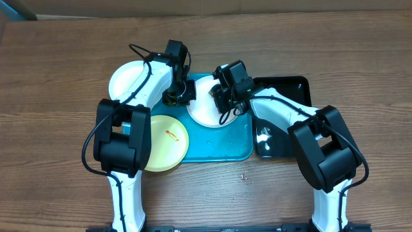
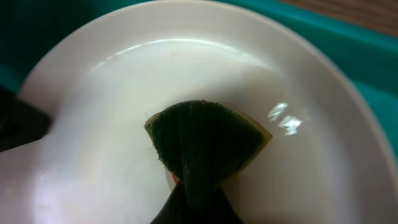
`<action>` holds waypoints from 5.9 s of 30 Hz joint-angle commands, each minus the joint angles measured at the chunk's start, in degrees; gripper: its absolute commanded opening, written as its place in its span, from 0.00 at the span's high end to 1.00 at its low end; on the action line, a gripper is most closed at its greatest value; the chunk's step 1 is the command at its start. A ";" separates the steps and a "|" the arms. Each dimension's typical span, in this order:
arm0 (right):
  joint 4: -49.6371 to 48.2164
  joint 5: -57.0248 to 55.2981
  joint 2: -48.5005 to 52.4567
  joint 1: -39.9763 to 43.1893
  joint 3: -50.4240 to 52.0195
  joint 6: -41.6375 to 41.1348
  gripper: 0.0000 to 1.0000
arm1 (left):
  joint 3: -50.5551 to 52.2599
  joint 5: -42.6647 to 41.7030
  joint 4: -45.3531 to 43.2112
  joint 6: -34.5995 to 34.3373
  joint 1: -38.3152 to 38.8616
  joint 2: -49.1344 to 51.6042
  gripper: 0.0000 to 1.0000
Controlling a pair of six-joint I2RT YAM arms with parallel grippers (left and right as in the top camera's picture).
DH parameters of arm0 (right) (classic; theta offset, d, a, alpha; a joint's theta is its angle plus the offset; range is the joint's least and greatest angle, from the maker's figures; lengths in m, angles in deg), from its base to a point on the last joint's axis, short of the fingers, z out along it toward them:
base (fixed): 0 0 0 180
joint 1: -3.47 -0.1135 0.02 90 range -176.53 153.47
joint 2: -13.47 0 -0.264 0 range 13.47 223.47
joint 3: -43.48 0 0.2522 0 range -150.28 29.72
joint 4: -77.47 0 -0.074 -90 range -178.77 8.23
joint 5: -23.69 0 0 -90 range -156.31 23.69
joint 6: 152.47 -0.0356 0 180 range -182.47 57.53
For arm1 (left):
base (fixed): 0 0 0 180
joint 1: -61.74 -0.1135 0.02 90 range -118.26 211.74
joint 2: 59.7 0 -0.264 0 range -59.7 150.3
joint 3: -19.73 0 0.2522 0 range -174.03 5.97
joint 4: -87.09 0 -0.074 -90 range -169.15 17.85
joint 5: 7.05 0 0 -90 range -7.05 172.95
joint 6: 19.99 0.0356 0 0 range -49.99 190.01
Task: Clean dirty plates on tray and stack at the side
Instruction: 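Wipe the held white plate with the sponge in the right gripper, then return the sponge to the black tray and release it with right gripper, then lift the white plate with the left gripper and carry it left off the tray, then set the white plate on the table left of the tray and release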
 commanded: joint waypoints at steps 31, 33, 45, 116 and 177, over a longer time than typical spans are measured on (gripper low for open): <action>23.47 4.48 -21.53 25.53 11.87 -0.07 0.96 | -0.15 1.60 -0.20 1.57 0.22 0.46 0.68; 18.43 1.27 -21.53 24.74 15.87 -0.07 0.96 | -0.15 1.60 -0.11 1.57 0.22 0.46 0.69; 24.81 10.25 -21.73 27.58 5.20 -3.32 0.29 | -0.15 1.60 0.37 1.60 0.26 0.46 0.66; 34.77 9.16 -21.68 44.50 -9.99 -3.26 0.00 | -21.81 79.28 5.51 -0.20 45.88 -11.54 0.96; 34.77 9.16 -21.68 44.50 -9.99 -3.26 0.00 | 6.43 8.70 -0.15 -3.23 -53.57 -12.31 0.74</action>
